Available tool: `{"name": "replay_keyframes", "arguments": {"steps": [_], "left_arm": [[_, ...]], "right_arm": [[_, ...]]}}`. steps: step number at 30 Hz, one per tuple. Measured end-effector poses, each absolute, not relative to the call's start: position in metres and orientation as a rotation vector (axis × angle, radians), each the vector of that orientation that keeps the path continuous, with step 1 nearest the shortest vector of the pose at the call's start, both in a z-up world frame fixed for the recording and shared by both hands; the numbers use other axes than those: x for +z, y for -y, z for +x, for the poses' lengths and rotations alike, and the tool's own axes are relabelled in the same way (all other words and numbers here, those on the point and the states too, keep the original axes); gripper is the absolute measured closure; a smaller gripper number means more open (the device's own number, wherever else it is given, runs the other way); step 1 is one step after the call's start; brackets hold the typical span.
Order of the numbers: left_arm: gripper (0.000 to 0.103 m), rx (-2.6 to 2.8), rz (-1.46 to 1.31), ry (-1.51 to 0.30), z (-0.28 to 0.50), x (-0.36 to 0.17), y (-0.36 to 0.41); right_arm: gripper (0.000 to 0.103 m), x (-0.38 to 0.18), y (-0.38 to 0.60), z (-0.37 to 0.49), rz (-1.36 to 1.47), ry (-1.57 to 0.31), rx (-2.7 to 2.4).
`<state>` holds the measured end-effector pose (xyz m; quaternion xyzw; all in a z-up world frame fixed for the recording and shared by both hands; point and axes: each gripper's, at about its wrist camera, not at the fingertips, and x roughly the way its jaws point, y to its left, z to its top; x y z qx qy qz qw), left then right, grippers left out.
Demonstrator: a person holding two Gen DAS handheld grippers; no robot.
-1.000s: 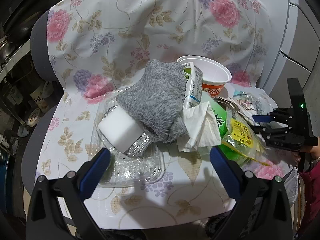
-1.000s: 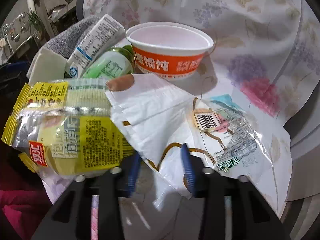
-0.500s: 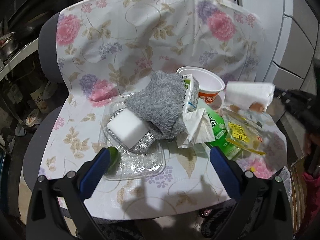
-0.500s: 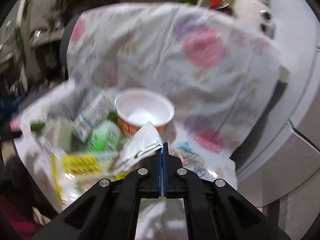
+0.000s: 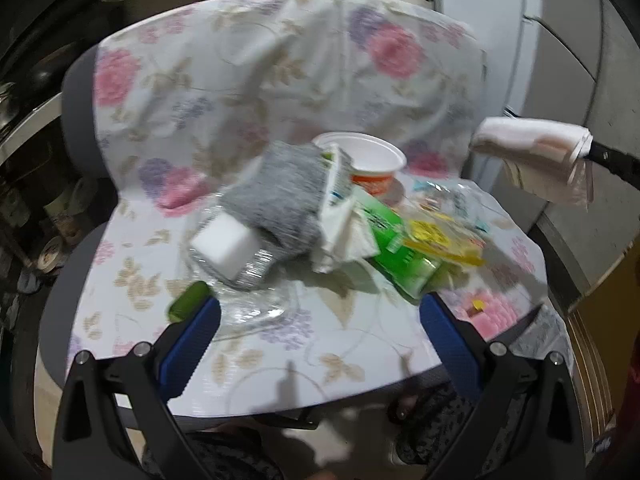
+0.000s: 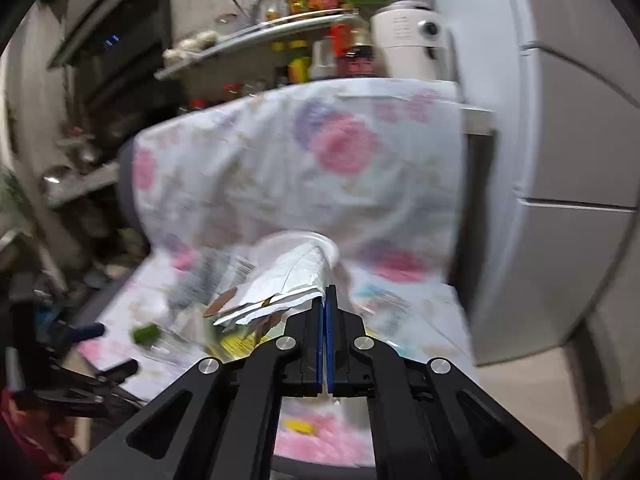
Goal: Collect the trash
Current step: 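Lift the white wrapper with the right tool while the left tool grasps the yellow snack package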
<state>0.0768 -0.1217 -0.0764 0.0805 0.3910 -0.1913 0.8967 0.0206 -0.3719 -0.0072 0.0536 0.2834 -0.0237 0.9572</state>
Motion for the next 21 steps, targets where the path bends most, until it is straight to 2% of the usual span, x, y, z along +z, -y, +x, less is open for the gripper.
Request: {"name": "replay_keyframes", "arguments": {"steps": [8, 14, 21], "left_arm": [[0.007, -0.483, 0.215, -0.813, 0.072, -0.082, 0.157], [0.021, -0.575, 0.233, -0.824, 0.077, -0.083, 0.186], [0.021, -0.576, 0.209, -0.835, 0.124, -0.08, 0.22]], "right_arm": [[0.102, -0.039, 0.386, -0.013, 0.175, -0.571, -0.081], [0.102, -0.048, 0.401, -0.025, 0.204, -0.562, -0.118], [0.102, -0.054, 0.411, -0.03, 0.197, -0.56, -0.136]]}}
